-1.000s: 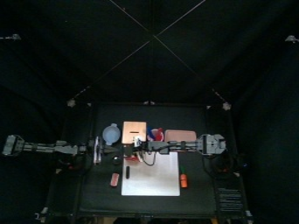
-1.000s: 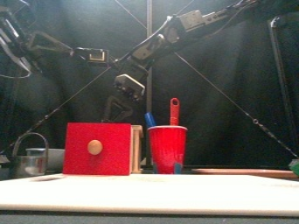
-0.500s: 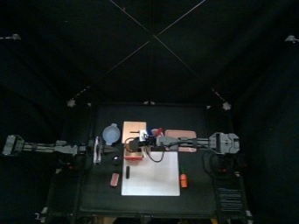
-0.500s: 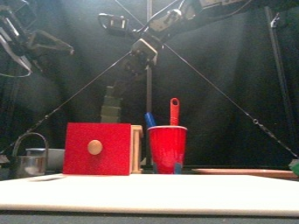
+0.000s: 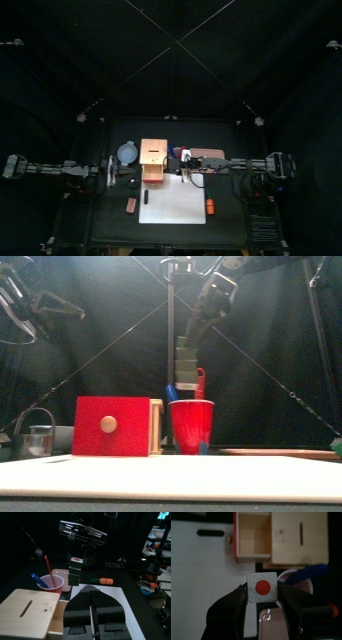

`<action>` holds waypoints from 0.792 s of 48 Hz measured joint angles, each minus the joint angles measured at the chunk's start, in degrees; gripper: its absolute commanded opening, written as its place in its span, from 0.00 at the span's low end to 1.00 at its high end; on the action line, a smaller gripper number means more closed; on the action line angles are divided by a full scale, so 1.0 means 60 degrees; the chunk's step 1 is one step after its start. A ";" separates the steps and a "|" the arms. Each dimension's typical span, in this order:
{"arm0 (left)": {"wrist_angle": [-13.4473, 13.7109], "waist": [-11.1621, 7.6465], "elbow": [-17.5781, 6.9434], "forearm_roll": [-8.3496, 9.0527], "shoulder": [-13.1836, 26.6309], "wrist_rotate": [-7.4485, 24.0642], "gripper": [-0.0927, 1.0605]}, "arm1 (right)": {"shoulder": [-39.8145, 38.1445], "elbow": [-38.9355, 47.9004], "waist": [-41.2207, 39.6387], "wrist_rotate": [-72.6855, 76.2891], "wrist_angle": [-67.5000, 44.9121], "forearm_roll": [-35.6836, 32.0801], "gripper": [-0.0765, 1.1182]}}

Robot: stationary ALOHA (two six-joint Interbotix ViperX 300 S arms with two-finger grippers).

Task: Place sushi on board then cut the sushi with the knife then place the pieces on the plate
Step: Place the sushi on the board

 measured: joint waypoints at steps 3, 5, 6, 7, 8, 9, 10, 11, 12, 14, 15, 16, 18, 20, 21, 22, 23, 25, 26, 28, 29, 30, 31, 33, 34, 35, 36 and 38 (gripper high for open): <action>0.0000 0.0044 0.0000 0.0000 0.0000 0.0000 0.24 | -0.0132 0.0396 0.0249 0.0820 0.0190 -0.0249 0.60; 0.0000 0.0073 0.0000 0.0000 0.0000 0.0015 0.24 | -0.0264 0.0718 0.0469 0.1611 0.0249 -0.0527 0.60; -0.0015 0.0088 0.0000 0.0000 0.0000 0.0029 0.24 | -0.0293 0.0835 0.0557 0.1948 0.0249 -0.0659 0.60; 0.0000 0.0088 0.0000 0.0000 0.0000 0.0029 0.24 | -0.0352 0.0967 0.0659 0.2314 0.0249 -0.0820 0.60; 0.0000 0.0117 -0.0015 0.0000 0.0000 0.0015 0.24 | -0.0396 0.1099 0.0747 0.2681 0.0249 -0.0981 0.60; 0.0000 0.0132 0.0000 0.0000 0.0000 0.0029 0.24 | -0.0439 0.1230 0.0850 0.3062 0.0220 -0.1187 0.60; 0.0000 0.0161 -0.0015 0.0000 0.0000 0.0029 0.24 | -0.0469 0.1377 0.0952 0.3486 0.0161 -0.1392 0.60; -0.0015 0.0190 -0.0029 0.0000 0.0000 0.0029 0.24 | -0.0498 0.1523 0.1069 0.3955 0.0088 -0.1597 0.60; -0.0015 0.0205 -0.0029 -0.0015 0.0015 0.0029 0.24 | -0.0527 0.1655 0.1172 0.4351 -0.0015 -0.1787 0.60; 0.0000 0.0249 -0.0029 -0.0015 0.0029 0.0029 0.24 | -0.0571 0.1934 0.1436 0.5127 -0.0381 -0.2212 0.60; 0.0000 0.0264 -0.0029 0.0000 0.0029 0.0029 0.24 | -0.0571 0.2065 0.1538 0.5464 -0.0557 -0.2402 0.60; -0.0015 0.0278 -0.0029 -0.0015 0.0044 0.0015 0.24 | -0.0571 0.2183 0.1626 0.5713 -0.0747 -0.2578 0.60; -0.0015 0.0308 -0.0029 0.0000 0.0059 0.0029 0.24 | -0.0571 0.2446 0.1860 0.6270 -0.1274 -0.3018 0.60; 0.0000 0.0337 -0.0029 0.0000 0.0088 0.0029 0.24 | -0.0571 0.2666 0.2065 0.6694 -0.1831 -0.3428 0.60; -0.0015 0.0352 -0.0029 0.0000 0.0103 0.0029 0.24 | -0.0571 0.2783 0.2153 0.6870 -0.2065 -0.3604 0.60; 0.0000 0.0366 -0.0029 -0.0015 0.0117 0.0015 0.24 | -0.0571 0.2886 0.2256 0.7017 -0.2285 -0.3794 0.60; 0.0000 0.0381 -0.0029 0.0000 0.0132 0.0029 0.24 | -0.0557 0.2988 0.2344 0.7104 -0.2432 -0.3940 0.60; 0.0000 0.0396 -0.0029 0.0000 0.0176 0.0029 0.24 | -0.0498 0.3105 0.2417 0.7207 -0.2578 -0.4233 0.60; 0.0000 0.0396 -0.0029 0.0000 0.0190 0.0029 0.24 | -0.0439 0.3135 0.2446 0.7222 -0.2593 -0.4351 0.60; -0.0015 0.0410 -0.0029 -0.0015 0.0234 0.0015 0.24 | -0.0308 0.3149 0.2520 0.7222 -0.2534 -0.4570 0.60; -0.0015 0.0425 -0.0029 0.0000 0.0264 0.0015 0.24 | -0.0205 0.3149 0.2563 0.7236 -0.2432 -0.4731 0.60; -0.0015 0.0425 -0.0029 0.0000 0.0278 0.0029 0.24 | -0.0117 0.3135 0.2578 0.7236 -0.2344 -0.4863 0.60; -0.0029 0.0439 -0.0029 0.0000 0.0322 0.0029 0.24 | -0.0015 0.3120 0.2593 0.7236 -0.2212 -0.5010 0.60; -0.0044 0.0469 -0.0029 -0.0015 0.0366 0.0029 0.24 | 0.0205 0.3047 0.2637 0.7236 -0.1919 -0.5361 0.60; -0.0059 0.0469 -0.0044 -0.0015 0.0410 0.0029 0.24 | 0.0322 0.2974 0.2651 0.7236 -0.1758 -0.5566 0.60; -0.0073 0.0498 -0.0044 -0.0015 0.0439 0.0015 0.24 | 0.0439 0.2915 0.2681 0.7236 -0.1582 -0.5786 0.60; -0.0088 0.0498 -0.0044 0.0000 0.0469 0.0015 0.24 | 0.0557 0.2842 0.2725 0.7236 -0.1436 -0.5977 0.60; -0.0117 0.0527 -0.0044 0.0000 0.0513 0.0000 0.24 | 0.0776 0.2651 0.2842 0.7251 -0.1128 -0.6401 0.60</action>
